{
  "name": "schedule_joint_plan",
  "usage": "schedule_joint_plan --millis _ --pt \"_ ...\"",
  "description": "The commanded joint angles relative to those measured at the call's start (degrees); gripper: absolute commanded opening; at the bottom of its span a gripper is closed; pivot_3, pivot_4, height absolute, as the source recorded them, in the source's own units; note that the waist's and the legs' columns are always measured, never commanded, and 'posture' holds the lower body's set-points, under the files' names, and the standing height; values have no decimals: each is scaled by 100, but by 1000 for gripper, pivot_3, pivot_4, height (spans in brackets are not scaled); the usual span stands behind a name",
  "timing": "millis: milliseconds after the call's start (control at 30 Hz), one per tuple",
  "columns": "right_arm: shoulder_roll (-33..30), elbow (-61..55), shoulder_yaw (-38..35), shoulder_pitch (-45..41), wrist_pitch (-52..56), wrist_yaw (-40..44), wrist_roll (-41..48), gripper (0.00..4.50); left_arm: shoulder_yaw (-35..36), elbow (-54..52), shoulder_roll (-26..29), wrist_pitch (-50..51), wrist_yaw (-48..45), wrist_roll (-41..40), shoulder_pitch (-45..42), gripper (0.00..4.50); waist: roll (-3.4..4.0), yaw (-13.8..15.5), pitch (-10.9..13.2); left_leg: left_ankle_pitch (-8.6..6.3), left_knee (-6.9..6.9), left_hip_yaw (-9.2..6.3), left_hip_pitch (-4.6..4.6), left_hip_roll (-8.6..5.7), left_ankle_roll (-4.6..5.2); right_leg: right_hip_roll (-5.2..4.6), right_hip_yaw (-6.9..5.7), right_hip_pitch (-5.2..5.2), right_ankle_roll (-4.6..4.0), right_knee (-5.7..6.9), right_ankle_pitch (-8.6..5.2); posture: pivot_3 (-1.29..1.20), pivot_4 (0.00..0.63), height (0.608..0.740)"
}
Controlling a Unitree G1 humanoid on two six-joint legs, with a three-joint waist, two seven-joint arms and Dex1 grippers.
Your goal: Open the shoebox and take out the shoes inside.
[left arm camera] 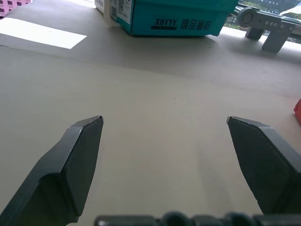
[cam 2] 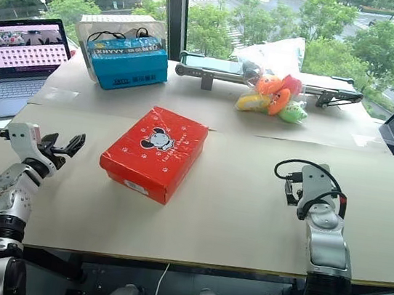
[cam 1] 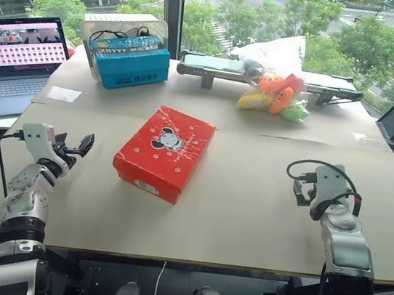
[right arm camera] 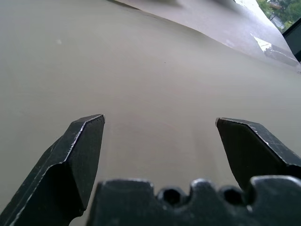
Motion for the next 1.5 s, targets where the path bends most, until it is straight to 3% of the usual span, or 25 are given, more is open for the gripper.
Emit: schedule_joint_plan --millis 33,367,533,600,800,967,1033,1233,1400,1433,1500 --pt "27 -264 -91 40 -109 -87 -21 4466 -82 -185 40 -13 -50 59 -91 4500 0 1 0 0 0 0 0 0 0 0 0 0 0 0 0 0 150 736" --pt "239 -773 -15 278 175 -143 -51 4466 -341 12 133 -62 -236 293 -273 4500 0 -4 0 0 0 -1 -1 0 0 -1 -1 -1 0 1 0 0 150 736" --pt "133 -1239 -44 471 328 388 282 4466 -706 -232 396 -52 -1014 476 -155 4500 0 -4 0 0 0 -1 -1 -1 0 -1 -1 -1 0 1 0 0 150 736" --pt "78 -1497 -70 526 488 747 555 4466 -835 -428 653 -59 -1587 440 -26 4500 1 -13 0 0 -1 -1 -1 0 0 0 -1 -2 -1 2 -1 0 150 736" --pt "-625 -2931 -96 795 1550 2543 2145 4466 -825 -1473 2192 755 -4247 -296 943 4500 10 -80 8 0 -11 4 -4 11 0 0 -3 -14 -27 5 -5 0 150 736" --pt "-994 -3534 -25 795 1920 3280 3051 4466 -692 -1231 2956 679 -5062 -318 1017 4500 14 -4 12 0 -17 8 3 38 0 8 -32 -12 -35 12 -31 0 150 736" --pt "-1028 -3372 246 505 1905 3293 2980 4466 -721 -1190 3112 697 -5193 -295 873 4500 14 11 12 0 -14 17 5 45 0 6 -36 -8 -78 12 -56 0 150 736" --pt "-746 -2536 1202 -358 1490 3313 2556 4466 -605 -1348 3156 1074 -5568 -617 732 4500 14 4 12 -1 -6 28 -2 53 0 8 -44 -16 -80 13 -55 0 150 736" --pt "-414 -1639 1593 -768 1036 3399 2255 4466 -600 -1452 3184 1101 -5639 -569 888 4500 15 -6 13 -1 -14 27 -15 63 1 20 -50 -32 -54 18 -39 0 150 736" --pt "-384 -1410 1637 -795 929 3392 2169 3947 -581 -1503 3174 1118 -5619 -582 916 4500 15 -2 13 -1 -14 25 -29 64 1 22 -52 -44 -59 24 -38 0 150 736" --pt "-423 -1106 1824 -794 631 3483 1931 3381 -537 -1586 3164 1151 -5585 -606 984 4500 14 3 13 -1 -4 26 -61 61 1 22 -49 -81 -80 53 -26 0 150 736"
